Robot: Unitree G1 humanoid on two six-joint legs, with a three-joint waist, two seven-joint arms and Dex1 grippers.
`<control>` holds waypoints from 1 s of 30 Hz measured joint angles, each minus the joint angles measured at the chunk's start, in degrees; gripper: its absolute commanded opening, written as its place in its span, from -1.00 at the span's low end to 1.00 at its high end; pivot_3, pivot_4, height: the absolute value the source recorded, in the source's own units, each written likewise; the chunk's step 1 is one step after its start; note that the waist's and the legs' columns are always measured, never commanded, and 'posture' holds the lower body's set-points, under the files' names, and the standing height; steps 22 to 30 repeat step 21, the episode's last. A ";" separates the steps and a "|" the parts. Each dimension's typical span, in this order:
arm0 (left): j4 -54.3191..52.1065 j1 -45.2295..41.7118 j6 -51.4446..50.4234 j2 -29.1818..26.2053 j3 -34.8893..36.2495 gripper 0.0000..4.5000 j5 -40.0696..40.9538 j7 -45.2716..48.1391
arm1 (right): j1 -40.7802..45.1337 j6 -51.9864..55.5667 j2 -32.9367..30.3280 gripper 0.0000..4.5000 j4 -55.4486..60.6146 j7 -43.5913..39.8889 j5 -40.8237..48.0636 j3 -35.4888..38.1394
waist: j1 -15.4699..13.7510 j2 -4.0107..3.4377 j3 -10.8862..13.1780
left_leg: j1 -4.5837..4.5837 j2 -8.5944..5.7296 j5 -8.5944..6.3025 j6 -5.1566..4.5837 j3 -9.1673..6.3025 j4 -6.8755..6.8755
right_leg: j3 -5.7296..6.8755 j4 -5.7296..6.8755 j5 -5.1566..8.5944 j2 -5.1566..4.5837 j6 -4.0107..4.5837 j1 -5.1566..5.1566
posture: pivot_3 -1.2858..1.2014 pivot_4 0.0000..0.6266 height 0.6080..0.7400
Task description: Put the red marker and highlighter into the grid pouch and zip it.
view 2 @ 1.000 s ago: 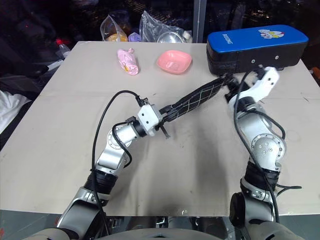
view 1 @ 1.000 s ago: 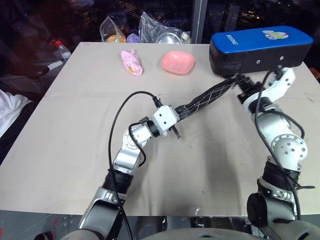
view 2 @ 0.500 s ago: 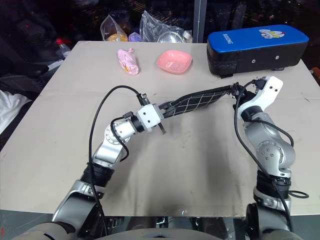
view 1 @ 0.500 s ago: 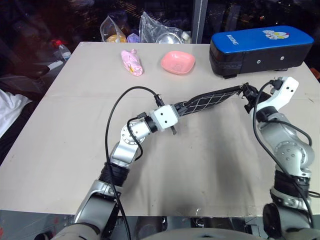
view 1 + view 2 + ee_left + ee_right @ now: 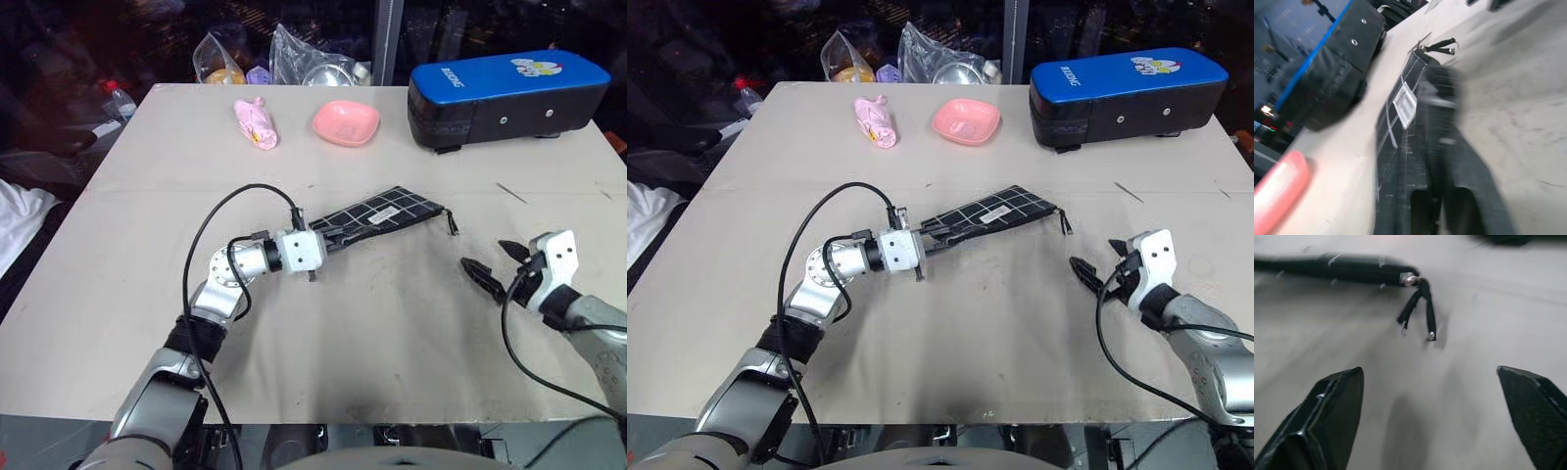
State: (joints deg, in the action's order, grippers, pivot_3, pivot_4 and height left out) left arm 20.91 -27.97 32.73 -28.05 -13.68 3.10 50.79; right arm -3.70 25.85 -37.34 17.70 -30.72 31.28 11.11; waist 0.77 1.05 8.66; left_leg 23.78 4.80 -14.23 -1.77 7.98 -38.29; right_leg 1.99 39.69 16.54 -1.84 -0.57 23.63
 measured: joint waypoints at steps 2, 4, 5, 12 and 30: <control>-2.57 2.65 -4.62 -0.81 0.63 0.26 4.59 2.91 | -0.73 -1.94 -2.46 1.00 -2.30 -4.43 -1.29 0.07 | -0.01 -0.01 0.00 | -0.02 0.00 0.00 0.00 0.00 0.01 | -0.01 0.01 0.00 0.00 0.00 0.00 | 0.03 -0.52 1.00; -6.82 6.57 -12.44 -2.36 2.43 0.74 9.44 4.50 | -1.11 -5.22 -3.40 1.00 -5.66 -8.74 -2.10 1.09 | 0.02 0.01 0.01 | -0.01 0.04 0.00 0.01 -0.02 0.01 | 0.00 0.01 0.00 0.02 0.00 0.00 | 0.03 -0.52 1.00; -11.76 9.65 -18.91 -3.60 4.06 0.97 13.22 4.47 | -1.06 -8.61 -3.53 1.00 -7.56 -12.12 -2.28 1.29 | 0.11 0.01 0.01 | -0.01 0.07 0.00 0.01 -0.02 0.01 | -0.01 0.00 0.00 0.02 0.00 0.00 | 0.03 -0.52 1.00; -30.57 26.60 -36.60 -7.79 13.20 0.97 20.88 -2.49 | -0.34 -14.14 -6.90 1.00 -17.82 -23.51 -2.50 4.11 | -0.21 0.03 0.03 | -0.06 0.05 -0.01 0.00 -0.07 0.00 | 0.04 -0.01 0.00 -0.08 0.01 -0.07 | 0.03 -0.52 1.00; -39.38 35.58 -41.72 -6.59 15.58 0.97 18.88 -9.37 | 5.25 -18.57 -6.61 1.00 -27.67 -33.80 -1.86 4.02 | -0.32 0.00 0.01 | -0.09 0.01 -0.13 -0.21 -0.14 0.00 | 0.10 0.01 0.00 -0.07 0.04 -0.13 | 0.03 -0.52 1.00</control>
